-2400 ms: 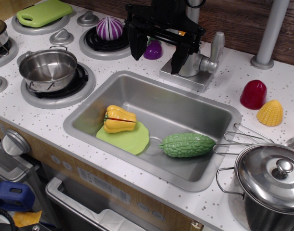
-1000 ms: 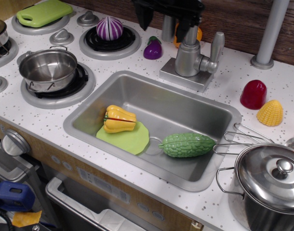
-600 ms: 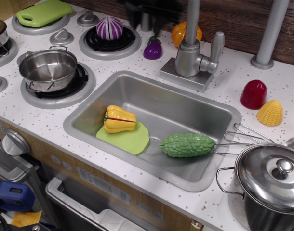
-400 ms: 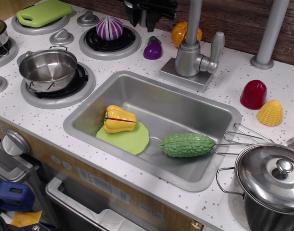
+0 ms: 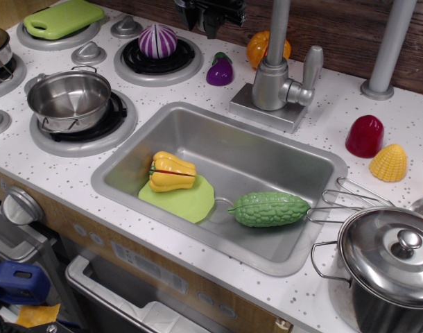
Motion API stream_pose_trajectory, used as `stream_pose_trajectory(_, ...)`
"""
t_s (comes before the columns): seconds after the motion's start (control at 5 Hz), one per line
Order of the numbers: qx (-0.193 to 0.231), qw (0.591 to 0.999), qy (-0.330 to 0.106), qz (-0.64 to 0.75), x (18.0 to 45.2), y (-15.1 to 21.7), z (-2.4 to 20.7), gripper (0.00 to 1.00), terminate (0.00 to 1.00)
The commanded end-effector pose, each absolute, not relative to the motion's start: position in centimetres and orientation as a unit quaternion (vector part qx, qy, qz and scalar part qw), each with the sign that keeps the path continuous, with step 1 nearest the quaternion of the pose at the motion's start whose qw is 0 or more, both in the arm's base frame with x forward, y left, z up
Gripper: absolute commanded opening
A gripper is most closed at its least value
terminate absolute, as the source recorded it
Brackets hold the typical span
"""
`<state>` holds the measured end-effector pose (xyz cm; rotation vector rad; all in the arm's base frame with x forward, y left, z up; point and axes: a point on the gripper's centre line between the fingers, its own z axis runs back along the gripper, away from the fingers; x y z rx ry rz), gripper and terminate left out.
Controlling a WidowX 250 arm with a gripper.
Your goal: Turn faucet front to left
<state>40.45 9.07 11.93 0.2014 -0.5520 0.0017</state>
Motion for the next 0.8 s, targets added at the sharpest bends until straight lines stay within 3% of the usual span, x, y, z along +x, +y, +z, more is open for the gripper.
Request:
stream_pose_trajectory(0.0, 0.110, 0.950, -0.290, -0.028, 41.7, 10.4, 12.8, 1.00, 0.00)
stream_pose_trajectory(0.2, 0.111, 0.949, -0.293, -0.036, 42.3, 11.0, 13.0, 0.00, 0.00)
stream_pose_trajectory(0.4, 0.110, 0.947, -0.299, -0.040, 42.9, 11.5, 13.1, 0.00, 0.00)
stream_pose_trajectory(0.6, 0.109, 0.948, -0.298, -0.040, 43.2, 11.6, 13.3, 0.00, 1.00)
